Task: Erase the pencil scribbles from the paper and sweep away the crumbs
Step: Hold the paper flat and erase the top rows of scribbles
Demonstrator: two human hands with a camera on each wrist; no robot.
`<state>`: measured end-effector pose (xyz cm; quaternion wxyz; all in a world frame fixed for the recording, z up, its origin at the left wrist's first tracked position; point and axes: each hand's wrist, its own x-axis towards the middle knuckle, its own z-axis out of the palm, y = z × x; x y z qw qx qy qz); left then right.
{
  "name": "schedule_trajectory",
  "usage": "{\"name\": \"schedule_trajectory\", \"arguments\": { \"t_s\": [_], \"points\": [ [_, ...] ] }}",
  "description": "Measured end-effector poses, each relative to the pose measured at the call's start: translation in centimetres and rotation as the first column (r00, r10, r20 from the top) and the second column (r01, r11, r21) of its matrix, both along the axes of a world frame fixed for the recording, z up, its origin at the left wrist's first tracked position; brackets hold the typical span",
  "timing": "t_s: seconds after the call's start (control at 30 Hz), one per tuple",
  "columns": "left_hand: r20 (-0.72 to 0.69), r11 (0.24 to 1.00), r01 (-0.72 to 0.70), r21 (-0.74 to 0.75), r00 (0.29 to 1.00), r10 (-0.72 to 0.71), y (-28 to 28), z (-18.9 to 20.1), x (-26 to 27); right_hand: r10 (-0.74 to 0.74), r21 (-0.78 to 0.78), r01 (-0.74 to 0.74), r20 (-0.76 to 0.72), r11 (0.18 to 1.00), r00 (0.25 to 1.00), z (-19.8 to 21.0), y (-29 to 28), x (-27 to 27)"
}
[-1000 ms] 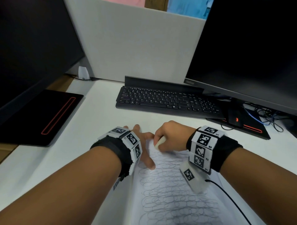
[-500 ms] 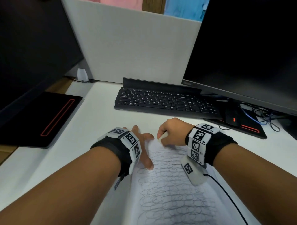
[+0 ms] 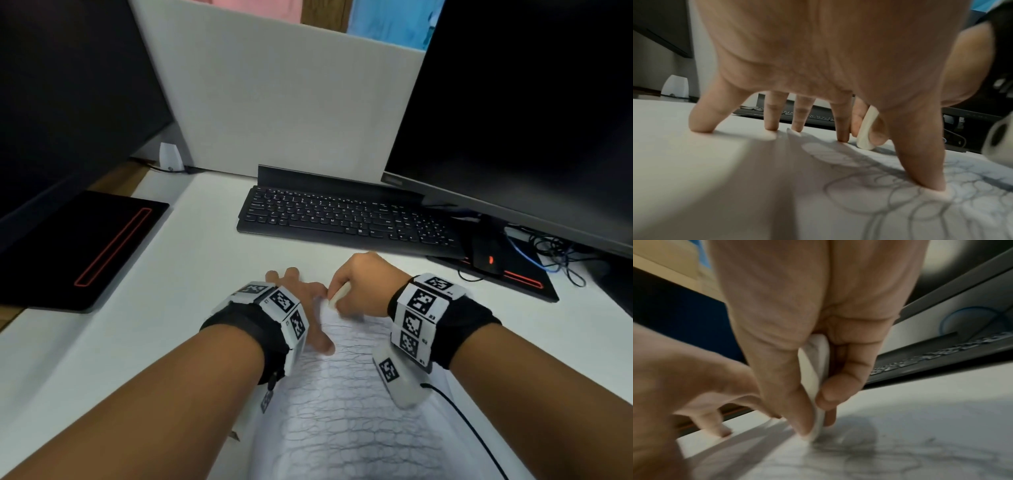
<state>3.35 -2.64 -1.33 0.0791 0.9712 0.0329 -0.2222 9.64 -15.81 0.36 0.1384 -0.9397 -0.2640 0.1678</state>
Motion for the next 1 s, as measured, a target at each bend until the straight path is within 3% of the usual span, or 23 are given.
{"name": "schedule_trajectory", "arguments": {
  "t_s": [0.07,0.47,0.6,0.73,0.83,1.0],
  "points": [
    [0.000,1.000,0.005,-0.004,1.000,-0.005,0.0,0.0,0.1,0.068,-0.046,-0.069,-0.027,0.997,0.997,0.0,0.2,-0.2],
    [0.006,1.000,0.030,0.001,1.000,-0.030,0.3,-0.4,-0.2,0.028,-0.074,-0.028,-0.010,0.997,1.000,0.7,-0.3,0.9],
    [-0.002,1.000,0.021,-0.006,1.000,-0.021,0.3,-0.1,-0.1,0.133,-0.114,-0.137,-0.041,0.984,0.990,0.7,0.2,-0.1],
    [-0.007,1.000,0.023,-0.003,1.000,-0.023,0.2,-0.2,-0.3,0.049,-0.084,-0.050,-0.014,0.995,0.999,0.9,-0.1,0.7],
    [-0.005,1.000,0.029,0.012,1.000,-0.029,0.2,0.1,-0.2,0.124,-0.120,-0.130,-0.059,0.984,0.991,0.8,0.2,-0.1],
    [0.001,0.999,0.033,0.009,0.999,-0.033,0.2,0.0,-0.2,0.043,-0.085,-0.044,-0.016,0.995,0.999,0.9,-0.1,0.6]
  ]
}}
